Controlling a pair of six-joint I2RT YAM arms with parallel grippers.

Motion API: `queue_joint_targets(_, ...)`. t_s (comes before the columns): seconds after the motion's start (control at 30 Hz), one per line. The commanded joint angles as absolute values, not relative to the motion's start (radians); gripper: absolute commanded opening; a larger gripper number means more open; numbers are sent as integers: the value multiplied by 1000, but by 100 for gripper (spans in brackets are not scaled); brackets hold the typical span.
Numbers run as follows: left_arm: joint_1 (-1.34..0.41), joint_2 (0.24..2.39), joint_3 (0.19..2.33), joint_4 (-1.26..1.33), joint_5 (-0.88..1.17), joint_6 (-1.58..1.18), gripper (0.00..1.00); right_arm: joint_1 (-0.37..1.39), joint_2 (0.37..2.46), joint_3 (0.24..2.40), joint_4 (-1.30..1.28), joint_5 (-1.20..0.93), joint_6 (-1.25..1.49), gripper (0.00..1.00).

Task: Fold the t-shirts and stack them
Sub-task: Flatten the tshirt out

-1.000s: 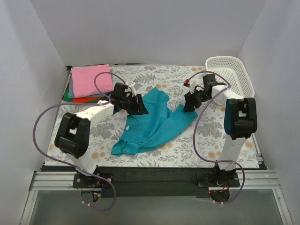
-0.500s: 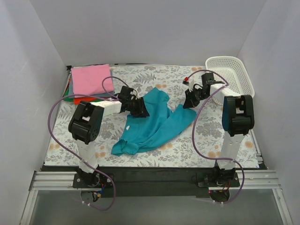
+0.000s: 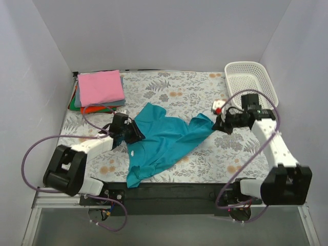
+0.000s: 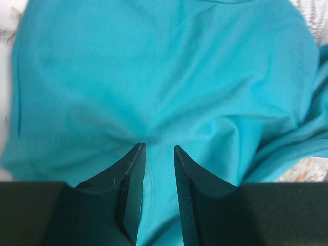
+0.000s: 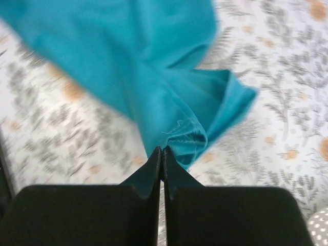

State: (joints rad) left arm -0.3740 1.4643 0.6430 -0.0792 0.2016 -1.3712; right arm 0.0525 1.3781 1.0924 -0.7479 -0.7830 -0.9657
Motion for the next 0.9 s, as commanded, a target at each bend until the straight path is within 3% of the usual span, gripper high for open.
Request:
queue_joint_targets(0.0,-370,1263,563,-86,158,-1442,28,80,1162,840,-1100,-787,-1455,1)
queue_joint_targets(0.17,-370,1070,548,-153,178,-1434,34,112,979,680,-1149,-585,-1542,6)
queue_joint_targets(0.3,-370,979,606,-207,175,-1344,45,112,983,750,-1143,-525,-1471,21)
queue_joint_targets(0.47,-370,997,696,-230,167,-1157,51,92,1138,912,-1019,-650,-1251,45)
queue_joint_targets(0.57,-368,1084,758,-241,140,-1062,55,92,1258,1011,-925,-744,-1093,56)
queue_joint_targets(0.67,-358,1227,854,-242,118,-996,57,103,1411,1115,-839,-782,-919,59)
queue_joint_targets(0.87,-289,1555,1084,-236,251,-954,57,268,1621,1235,-709,-580,-675,61)
